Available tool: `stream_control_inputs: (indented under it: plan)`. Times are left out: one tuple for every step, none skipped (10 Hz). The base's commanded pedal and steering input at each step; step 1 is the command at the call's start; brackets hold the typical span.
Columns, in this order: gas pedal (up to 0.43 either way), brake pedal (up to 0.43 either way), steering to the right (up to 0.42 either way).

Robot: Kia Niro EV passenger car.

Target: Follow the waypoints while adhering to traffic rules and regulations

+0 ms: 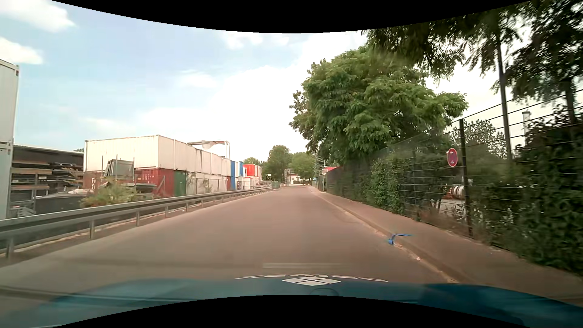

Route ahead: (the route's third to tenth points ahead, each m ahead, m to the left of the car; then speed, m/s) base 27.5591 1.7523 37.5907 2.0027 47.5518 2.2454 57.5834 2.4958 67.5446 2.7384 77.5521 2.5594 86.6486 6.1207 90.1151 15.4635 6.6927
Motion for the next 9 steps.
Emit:
stream_control_inputs:
  plan:
    - [0.177, 0.0, 0.001]
    - [0.177, 0.0, 0.0]
    - [0.177, 0.0, 0.0]
    - [0.177, 0.0, -0.001]
    - [0.177, 0.0, -0.001]
    - [0.177, 0.0, -0.002]
    - [0.177, 0.0, -0.002]
    - [0.177, 0.0, -0.002]
    - [0.177, 0.0, -0.002]
